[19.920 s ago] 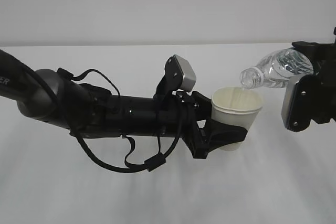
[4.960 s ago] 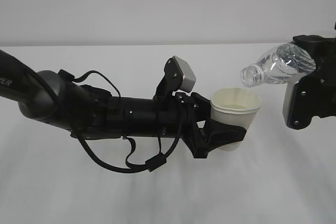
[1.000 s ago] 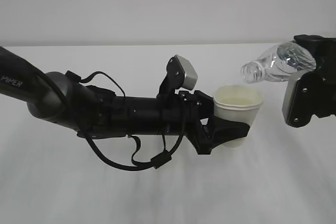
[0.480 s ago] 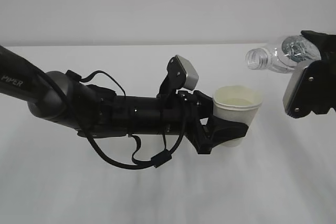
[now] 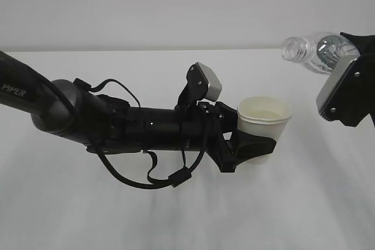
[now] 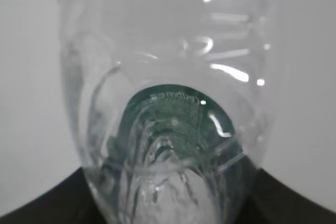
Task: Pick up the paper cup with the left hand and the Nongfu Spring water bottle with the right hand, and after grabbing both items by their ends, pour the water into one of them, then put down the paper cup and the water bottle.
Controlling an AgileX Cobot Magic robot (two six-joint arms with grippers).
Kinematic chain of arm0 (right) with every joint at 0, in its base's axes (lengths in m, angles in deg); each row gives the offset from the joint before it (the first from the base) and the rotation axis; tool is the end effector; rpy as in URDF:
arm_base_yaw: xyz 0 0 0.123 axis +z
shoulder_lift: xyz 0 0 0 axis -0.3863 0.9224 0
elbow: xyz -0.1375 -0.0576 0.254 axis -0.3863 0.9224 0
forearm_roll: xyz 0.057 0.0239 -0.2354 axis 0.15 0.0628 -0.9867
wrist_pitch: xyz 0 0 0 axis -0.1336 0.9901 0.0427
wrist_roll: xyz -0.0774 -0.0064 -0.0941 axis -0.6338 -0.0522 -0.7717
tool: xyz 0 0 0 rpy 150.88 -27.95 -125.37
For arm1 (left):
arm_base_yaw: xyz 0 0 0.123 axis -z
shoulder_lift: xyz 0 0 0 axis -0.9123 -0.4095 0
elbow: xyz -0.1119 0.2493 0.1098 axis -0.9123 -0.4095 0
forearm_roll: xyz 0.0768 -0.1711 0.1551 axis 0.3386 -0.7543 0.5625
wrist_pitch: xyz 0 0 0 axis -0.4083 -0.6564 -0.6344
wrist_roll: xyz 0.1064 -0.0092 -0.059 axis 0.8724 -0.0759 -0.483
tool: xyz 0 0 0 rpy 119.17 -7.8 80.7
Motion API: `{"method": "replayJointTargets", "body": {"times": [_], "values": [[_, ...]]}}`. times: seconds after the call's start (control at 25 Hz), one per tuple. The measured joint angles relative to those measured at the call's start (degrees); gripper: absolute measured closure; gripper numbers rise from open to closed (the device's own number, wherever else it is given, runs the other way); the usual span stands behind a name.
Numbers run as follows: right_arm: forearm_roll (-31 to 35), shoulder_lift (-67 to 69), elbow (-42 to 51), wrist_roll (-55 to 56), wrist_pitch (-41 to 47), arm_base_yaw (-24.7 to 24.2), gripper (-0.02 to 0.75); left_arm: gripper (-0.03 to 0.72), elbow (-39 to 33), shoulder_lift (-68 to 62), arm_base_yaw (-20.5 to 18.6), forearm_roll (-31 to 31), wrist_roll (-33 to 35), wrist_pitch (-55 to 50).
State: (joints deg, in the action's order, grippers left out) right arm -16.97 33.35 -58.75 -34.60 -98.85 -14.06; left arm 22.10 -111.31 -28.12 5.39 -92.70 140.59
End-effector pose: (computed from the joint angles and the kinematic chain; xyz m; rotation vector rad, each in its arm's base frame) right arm 0.2897 0.0470 0.2206 -1.1585 1.2804 -0.8434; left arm 0.3021 -0.3379 0.1278 1.1063 1.5781 -1.1390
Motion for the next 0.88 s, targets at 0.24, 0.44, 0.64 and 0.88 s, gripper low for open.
{"method": "replayJointTargets", "body": {"times": [0.24,0.44,0.64,0.88], "values": [[0.0,0.7,0.0,7.2,-1.1,0.0,0.361,0.223,0.0,0.0,0.0,0.0,0.6,-0.1],[0.0,2.4,0.1,14.5,-4.9,0.0,0.361,0.223,0.0,0.0,0.0,-0.2,2.9,-0.1],[0.1,3.6,1.7,20.5,-12.1,0.0,0.361,0.223,0.0,0.0,0.0,-1.1,4.1,-0.1],[0.1,3.6,2.5,27.7,-13.5,0.0,0.361,0.223,0.0,0.0,0.0,-2.4,6.4,-0.1]]}}
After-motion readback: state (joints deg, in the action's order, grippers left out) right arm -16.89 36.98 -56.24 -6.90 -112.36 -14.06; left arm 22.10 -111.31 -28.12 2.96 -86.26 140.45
